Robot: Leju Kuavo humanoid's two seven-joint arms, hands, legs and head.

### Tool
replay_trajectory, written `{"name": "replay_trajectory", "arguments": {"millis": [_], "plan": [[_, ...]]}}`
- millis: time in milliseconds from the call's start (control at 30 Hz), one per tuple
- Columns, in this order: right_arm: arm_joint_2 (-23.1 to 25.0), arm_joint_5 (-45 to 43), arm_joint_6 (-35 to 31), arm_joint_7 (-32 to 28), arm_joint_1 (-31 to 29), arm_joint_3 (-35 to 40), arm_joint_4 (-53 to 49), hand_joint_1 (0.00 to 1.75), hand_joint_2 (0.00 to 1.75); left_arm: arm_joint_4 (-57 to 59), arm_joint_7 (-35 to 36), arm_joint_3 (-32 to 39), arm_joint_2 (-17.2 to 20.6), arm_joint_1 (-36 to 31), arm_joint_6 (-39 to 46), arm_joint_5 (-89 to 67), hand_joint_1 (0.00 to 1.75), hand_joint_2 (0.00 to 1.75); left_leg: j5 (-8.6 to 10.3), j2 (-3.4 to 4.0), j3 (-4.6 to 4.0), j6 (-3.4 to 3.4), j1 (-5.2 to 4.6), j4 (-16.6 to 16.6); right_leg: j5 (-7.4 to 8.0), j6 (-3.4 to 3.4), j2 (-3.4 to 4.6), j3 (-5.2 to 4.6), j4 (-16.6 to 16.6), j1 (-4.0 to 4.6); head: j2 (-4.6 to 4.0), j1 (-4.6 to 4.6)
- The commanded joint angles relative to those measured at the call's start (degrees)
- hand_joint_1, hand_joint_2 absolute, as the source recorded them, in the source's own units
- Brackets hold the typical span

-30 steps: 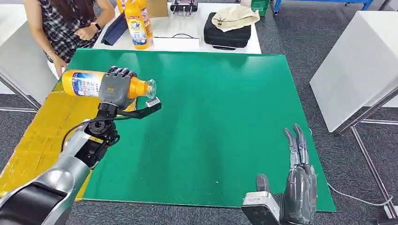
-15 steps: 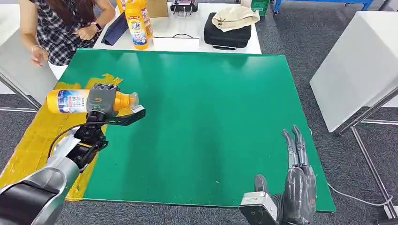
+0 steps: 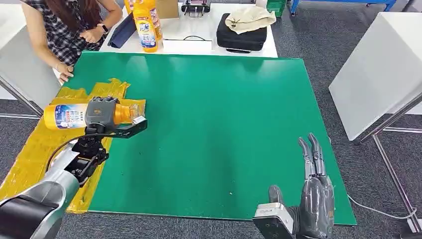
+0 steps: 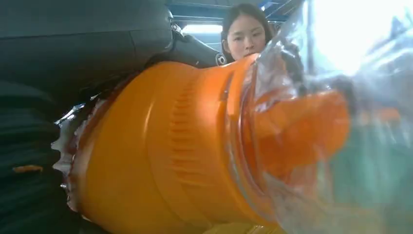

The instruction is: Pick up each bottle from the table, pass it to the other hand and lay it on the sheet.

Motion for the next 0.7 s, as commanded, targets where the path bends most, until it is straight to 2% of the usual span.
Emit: {"name": "replay_trajectory", "arguments": {"millis": [33,200,233,300,467,500,633,700], "plan": [[-0.6,-0.8,0.6,0.0,-1.2,0.1,2.0,0.0,0.0,3.9,-3.1,1.6,-0.4,-1.0,-3.7,-0.4,0.0,0.0,-0.17,0.08,0.39,0.0,-0.01,0.0,-0.16,0.03,-0.04,0.39,0.0,0.01,0.0,0.0],[-0.6,-0.9,0.8,-0.2,-1.5,0.3,2.5,0.0,0.0,3.2,-4.6,1.5,-0.9,0.8,-3.2,-0.8,0.0,0.0,-0.1,0.1,0.27,0.01,-0.03,-0.1,-0.07,0.03,0.02,0.25,-0.1,-0.01,0.0,0.0],[-0.6,-0.9,0.8,-0.2,-1.6,0.3,2.6,0.0,0.0,3.3,-4.9,1.4,-0.9,1.0,-3.3,-0.9,0.0,0.0,-0.29,0.13,0.67,0.02,-0.04,0.0,-0.26,0.06,-0.04,0.65,0.0,-0.01,0.0,0.0],[-0.5,-1.0,0.9,-0.3,-1.7,0.3,2.7,0.0,0.0,3.2,-5.1,1.6,-0.9,1.1,-3.4,-0.8,0.0,0.0,-0.09,0.05,0.26,0.01,-0.02,-0.1,-0.08,0.03,-0.03,0.24,-0.1,0.0,0.0,0.0],[0.0,-1.1,1.5,-0.7,-2.4,0.1,3.0,0.0,0.0,2.7,-6.3,2.7,-1.5,0.8,-3.3,-0.9,0.0,0.0,-0.21,0.03,0.49,0.02,-0.02,0.0,-0.21,0.05,-0.13,0.5,0.0,0.01,0.0,0.0],[0.1,-1.2,1.6,-0.7,-2.4,0.0,3.0,0.0,0.0,2.7,-6.2,2.7,-1.5,0.7,-3.3,-1.1,0.0,0.0,-0.06,0.02,0.18,0.01,0.0,0.0,-0.06,0.02,-0.06,0.18,0.0,0.01,0.0,0.0],[0.6,-1.0,2.2,-0.8,-2.5,-0.1,2.9,0.0,0.0,2.6,-6.1,3.4,-1.4,0.5,-3.1,-1.1,0.0,0.0,-0.18,0.01,0.41,0.01,0.0,0.0,-0.18,0.04,-0.13,0.42,0.0,0.02,0.0,0.0],[0.8,-1.0,2.5,-0.9,-2.6,-0.2,2.8,0.0,0.0,2.6,-6.0,3.9,-1.4,0.7,-2.7,-1.0,0.0,0.0,-0.05,0.04,0.16,0.0,0.0,0.0,-0.05,0.02,-0.04,0.15,0.0,0.01,-0.02,0.0]]}}
